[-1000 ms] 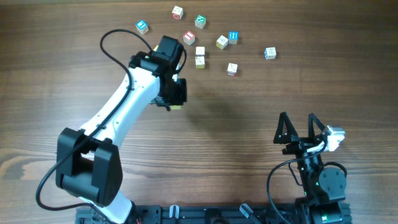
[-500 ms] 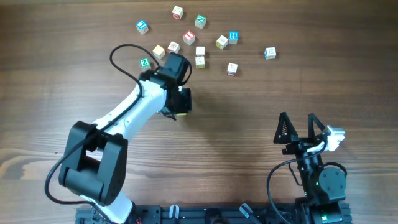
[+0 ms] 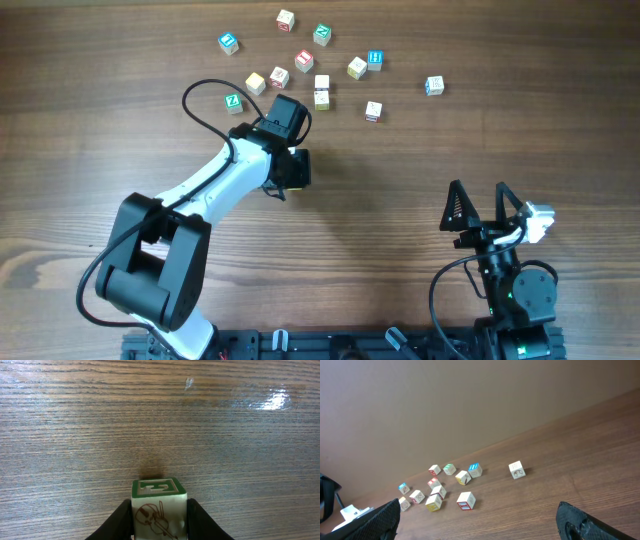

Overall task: Form a horizontal line
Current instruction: 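Carry the green-lettered block toward the table center with the left gripper, then lower the block onto the table and open the left gripper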

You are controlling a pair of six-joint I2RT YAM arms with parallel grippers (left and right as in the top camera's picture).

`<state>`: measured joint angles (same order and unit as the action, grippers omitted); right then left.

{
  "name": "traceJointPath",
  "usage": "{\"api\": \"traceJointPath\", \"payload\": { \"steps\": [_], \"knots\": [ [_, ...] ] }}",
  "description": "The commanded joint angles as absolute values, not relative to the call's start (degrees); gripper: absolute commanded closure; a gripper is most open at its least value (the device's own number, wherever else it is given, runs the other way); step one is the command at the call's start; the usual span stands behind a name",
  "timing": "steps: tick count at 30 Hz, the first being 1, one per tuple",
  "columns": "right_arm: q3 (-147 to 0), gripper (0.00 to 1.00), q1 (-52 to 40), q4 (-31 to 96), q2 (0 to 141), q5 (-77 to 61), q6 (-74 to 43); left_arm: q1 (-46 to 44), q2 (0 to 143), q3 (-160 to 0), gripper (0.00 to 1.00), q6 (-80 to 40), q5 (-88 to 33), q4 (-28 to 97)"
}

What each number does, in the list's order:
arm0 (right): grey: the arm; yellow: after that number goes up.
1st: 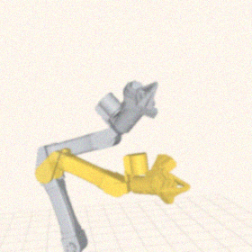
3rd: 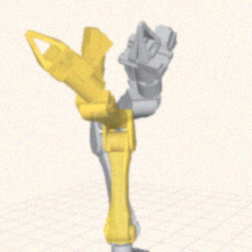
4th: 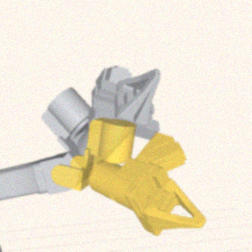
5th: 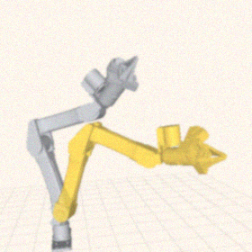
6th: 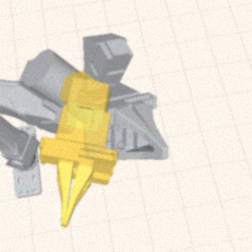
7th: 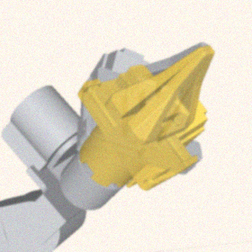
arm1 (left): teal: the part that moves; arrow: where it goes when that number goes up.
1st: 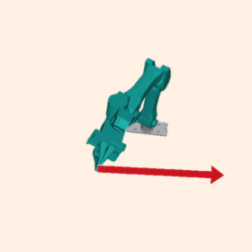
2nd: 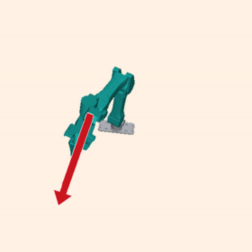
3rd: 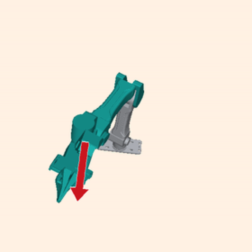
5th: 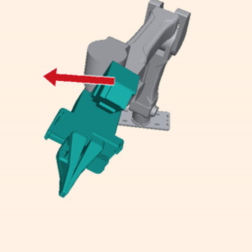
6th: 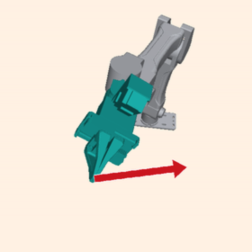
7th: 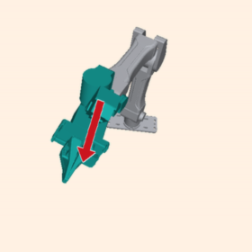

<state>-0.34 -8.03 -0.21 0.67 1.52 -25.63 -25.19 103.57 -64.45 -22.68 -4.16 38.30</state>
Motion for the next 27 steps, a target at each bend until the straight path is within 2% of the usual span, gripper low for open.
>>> {"api": "traceJointPath", "payload": {
  "steps": [1,10,14,22,24,27],
  "knots": [
    [-0.30,0.00,-7.79,-0.43,0.27,0.84,-25.67,-25.30,104.05,-64.05,0.71,-23.22,-3.33,38.11],
    [-0.30,0.00,-7.79,-0.40,0.27,0.84,-25.67,-25.96,104.05,-64.05,0.70,-23.20,-3.36,38.24],
    [-0.30,0.01,-7.79,-0.43,0.27,0.84,-25.65,-26.15,104.05,-64.05,0.62,-23.20,-3.36,37.89],
    [-0.30,0.00,-7.79,-0.40,0.27,0.84,-25.67,-26.15,104.05,-64.05,0.60,-23.20,-3.36,37.89],
    [-0.30,0.00,-7.79,-0.40,0.27,0.84,-25.67,-26.15,104.05,-64.05,0.44,-23.20,-3.36,37.89],
    [-0.30,0.00,-7.79,-0.40,0.27,0.84,-25.65,-26.15,104.05,-64.05,0.30,-23.20,-3.36,37.89]
  ]
}}
